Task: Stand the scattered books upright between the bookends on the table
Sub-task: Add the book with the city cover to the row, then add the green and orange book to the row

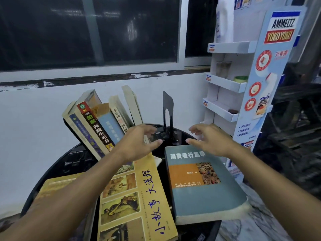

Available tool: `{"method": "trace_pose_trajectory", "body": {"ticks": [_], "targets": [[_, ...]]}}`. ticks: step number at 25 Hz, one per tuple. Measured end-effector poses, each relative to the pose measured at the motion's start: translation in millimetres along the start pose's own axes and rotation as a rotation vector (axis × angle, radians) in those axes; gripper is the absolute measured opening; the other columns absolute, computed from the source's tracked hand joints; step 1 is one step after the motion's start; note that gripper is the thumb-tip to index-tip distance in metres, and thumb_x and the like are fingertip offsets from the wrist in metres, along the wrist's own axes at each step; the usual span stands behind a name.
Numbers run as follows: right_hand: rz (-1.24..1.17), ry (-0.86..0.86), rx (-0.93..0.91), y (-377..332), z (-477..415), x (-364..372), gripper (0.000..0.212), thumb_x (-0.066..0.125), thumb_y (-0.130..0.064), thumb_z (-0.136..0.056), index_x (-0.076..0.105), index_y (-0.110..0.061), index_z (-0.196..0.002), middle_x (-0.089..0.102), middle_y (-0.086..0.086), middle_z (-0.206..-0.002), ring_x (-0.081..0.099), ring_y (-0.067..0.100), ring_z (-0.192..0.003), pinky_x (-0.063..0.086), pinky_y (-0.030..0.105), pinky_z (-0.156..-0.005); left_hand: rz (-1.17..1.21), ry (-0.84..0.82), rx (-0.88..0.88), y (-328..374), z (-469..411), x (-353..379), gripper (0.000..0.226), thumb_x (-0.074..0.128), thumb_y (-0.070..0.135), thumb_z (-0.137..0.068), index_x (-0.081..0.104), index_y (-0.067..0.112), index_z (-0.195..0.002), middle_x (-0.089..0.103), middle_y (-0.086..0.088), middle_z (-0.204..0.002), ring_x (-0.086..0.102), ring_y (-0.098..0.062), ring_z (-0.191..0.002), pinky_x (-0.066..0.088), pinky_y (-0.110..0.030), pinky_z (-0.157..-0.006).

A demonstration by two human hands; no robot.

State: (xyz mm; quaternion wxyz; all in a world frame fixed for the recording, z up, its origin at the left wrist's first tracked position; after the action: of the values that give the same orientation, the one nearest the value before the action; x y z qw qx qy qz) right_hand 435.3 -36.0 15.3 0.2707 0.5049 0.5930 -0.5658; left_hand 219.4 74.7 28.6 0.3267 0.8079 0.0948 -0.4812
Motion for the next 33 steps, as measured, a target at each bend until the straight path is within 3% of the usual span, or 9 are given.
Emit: {"method": "trace_pose_trajectory", "body": {"ticks": [7,11,15,17,21,24,27,31,33], "targets": [[-0.009,-0.045,0.127,59.4,37.5,1.6,0.057,0.065,-0.052,-0.092,0.054,-0.019,-0.138,0.057,-0.002,-0.133,0.052,0.008,-0.105,0.046,0.026,-0.087,0.077,-0.154,-0.137,11.9,-10.0,58.4,0.067,0.073,0.041,-0.089,0.054,0.004,-0.141,0.065,-0.006,-0.134,0.063,-0.015,-0.12,0.049,-0.019,-0.097],[0.011,-0.075,0.172,74.8,43.8,10.6,0.056,0.064,-0.057,-0.09,0.058,-0.018,-0.13,0.06,0.002,-0.126,0.054,0.012,-0.102,0.051,0.034,-0.086,0.001,-0.221,-0.211,9.2,-11.6,77.6,0.038,0.073,0.042,-0.089,0.072,0.012,-0.112,0.071,0.008,-0.099,0.07,-0.013,-0.098,0.06,-0.033,-0.086],[-0.045,-0.155,0.174,79.7,45.6,22.4,0.054,0.06,-0.056,-0.092,0.062,-0.018,-0.131,0.059,-0.009,-0.116,0.057,0.006,-0.094,0.041,0.01,-0.063,-0.087,-0.285,-0.208,8.5,-11.7,89.6,0.031,0.07,0.046,-0.09,0.074,0.017,-0.1,0.071,0.005,-0.09,0.065,-0.009,-0.082,0.05,-0.023,-0.058],[-0.08,-0.175,0.182,80.6,46.3,25.2,0.051,0.058,-0.053,-0.095,0.063,-0.017,-0.131,0.057,-0.015,-0.105,0.056,-0.004,-0.083,0.039,0.005,-0.054,-0.087,-0.295,-0.199,8.7,-12.9,93.8,0.032,0.069,0.048,-0.09,0.072,0.018,-0.102,0.069,0.004,-0.095,0.063,-0.009,-0.086,0.045,-0.02,-0.057],[-0.154,-0.206,0.198,84.1,48.5,30.5,0.03,0.055,-0.054,-0.096,0.065,-0.03,-0.113,0.058,-0.027,-0.091,0.06,-0.008,-0.08,0.041,0.004,-0.053,-0.079,-0.286,-0.164,9.2,-15.1,94.5,0.031,0.069,0.046,-0.091,0.072,0.017,-0.102,0.069,0.006,-0.089,0.063,-0.006,-0.08,0.041,-0.016,-0.054],[-0.186,-0.21,0.216,86.9,51.5,31.7,0.012,0.054,-0.055,-0.096,0.056,-0.044,-0.091,0.062,-0.026,-0.09,0.065,-0.003,-0.082,0.047,0.01,-0.059,-0.025,-0.287,-0.131,9.4,-17.3,98.1,0.035,0.068,0.047,-0.092,0.07,0.018,-0.111,0.072,0.006,-0.095,0.066,-0.008,-0.087,0.053,-0.023,-0.064],[-0.203,-0.196,0.226,92.1,55.1,30.2,0.015,0.053,-0.06,-0.093,0.056,-0.045,-0.091,0.064,-0.025,-0.091,0.067,0.001,-0.086,0.054,0.018,-0.07,0.006,-0.285,-0.115,8.0,-23.7,103.5,0.04,0.069,0.048,-0.09,0.071,0.019,-0.117,0.075,0.006,-0.101,0.069,-0.009,-0.092,0.06,-0.035,-0.081],[-0.236,-0.206,0.22,96.3,56.7,29.9,0.031,0.051,-0.067,-0.088,0.062,-0.04,-0.1,0.069,-0.023,-0.095,0.07,0.002,-0.087,0.054,0.018,-0.071,0.105,-0.333,-0.082,10.6,-27.6,100.5,0.05,0.073,0.044,-0.089,0.064,0.019,-0.131,0.072,0.008,-0.114,0.066,-0.002,-0.093,0.055,-0.017,-0.08],[-0.276,-0.22,0.236,99.3,55.8,30.4,0.045,0.052,-0.071,-0.084,0.067,-0.035,-0.105,0.073,-0.019,-0.097,0.072,0.003,-0.089,0.057,0.021,-0.075,0.034,-0.348,-0.087,6.3,-30.1,98.5,0.059,0.072,0.054,-0.086,0.062,0.021,-0.133,0.071,0.009,-0.116,0.065,-0.005,-0.099,0.052,-0.019,-0.084]]}}
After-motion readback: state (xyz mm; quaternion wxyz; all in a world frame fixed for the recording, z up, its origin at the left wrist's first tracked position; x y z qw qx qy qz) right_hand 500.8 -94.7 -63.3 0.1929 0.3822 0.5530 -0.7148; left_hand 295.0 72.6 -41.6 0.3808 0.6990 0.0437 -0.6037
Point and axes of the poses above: each hand's wrist, its own z-axis away from the middle knuckle, its own x-axis out of the palm, y = z × x, the point moved 6 cm from there along -z, towards the middle knuckle
